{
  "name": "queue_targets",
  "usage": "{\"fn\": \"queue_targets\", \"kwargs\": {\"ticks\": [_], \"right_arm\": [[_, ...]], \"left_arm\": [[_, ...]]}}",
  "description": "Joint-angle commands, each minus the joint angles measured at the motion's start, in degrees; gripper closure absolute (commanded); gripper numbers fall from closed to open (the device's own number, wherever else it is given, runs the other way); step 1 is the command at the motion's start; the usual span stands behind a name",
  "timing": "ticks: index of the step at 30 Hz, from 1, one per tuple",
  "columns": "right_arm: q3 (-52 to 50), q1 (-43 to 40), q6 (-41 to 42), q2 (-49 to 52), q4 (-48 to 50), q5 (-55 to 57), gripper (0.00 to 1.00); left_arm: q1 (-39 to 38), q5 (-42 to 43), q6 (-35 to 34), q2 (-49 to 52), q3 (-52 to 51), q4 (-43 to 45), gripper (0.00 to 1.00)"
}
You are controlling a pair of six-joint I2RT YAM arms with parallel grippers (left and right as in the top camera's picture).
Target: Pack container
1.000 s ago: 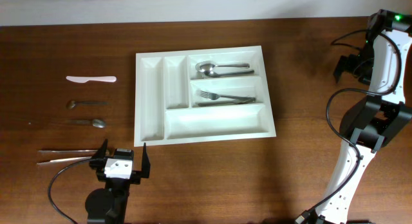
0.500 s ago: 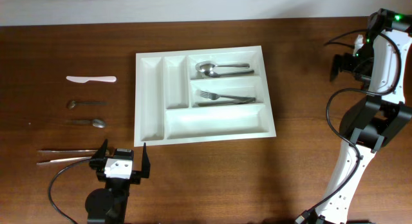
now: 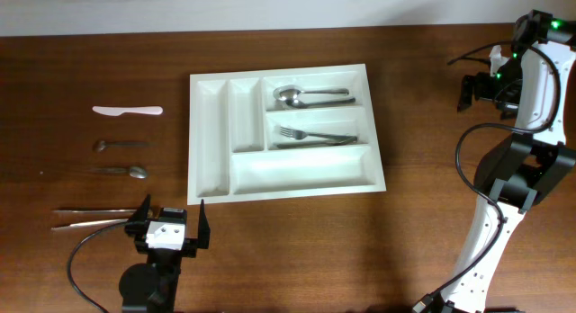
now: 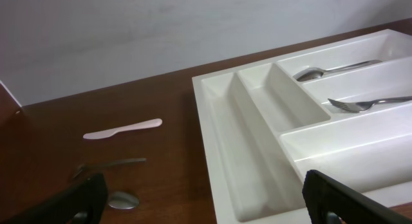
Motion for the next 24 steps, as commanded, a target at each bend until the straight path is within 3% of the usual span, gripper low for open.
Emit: {"fn": "queue_targets", "kwargs": {"ticks": [1, 15, 18, 22, 24], "right_arm": [[1.0, -0.1, -0.8, -1.0, 0.2, -0.1, 0.01], [1.0, -0.1, -0.8, -1.0, 0.2, -0.1, 0.01], [1.0, -0.1, -0.8, -1.0, 0.2, -0.1, 0.01], [0.9, -0.1, -0.8, -1.0, 0.2, -0.1, 0.01], [1.0, -0.1, -0.8, -1.0, 0.2, -0.1, 0.01]], "left_arm": [[0.0, -0.4, 0.7, -0.5, -0.5, 0.2, 0.01], [0.1, 3.7, 0.7, -0.5, 1.4, 4.4, 0.01], [0.1, -1.4, 2.0, -0.5, 6.2, -0.6, 0.01], [0.1, -13.3, 4.2, 1.0, 17.2, -13.6, 0.01], [0.1, -18.6, -0.3, 3.2, 24.0, -21.7, 0.01]]}}
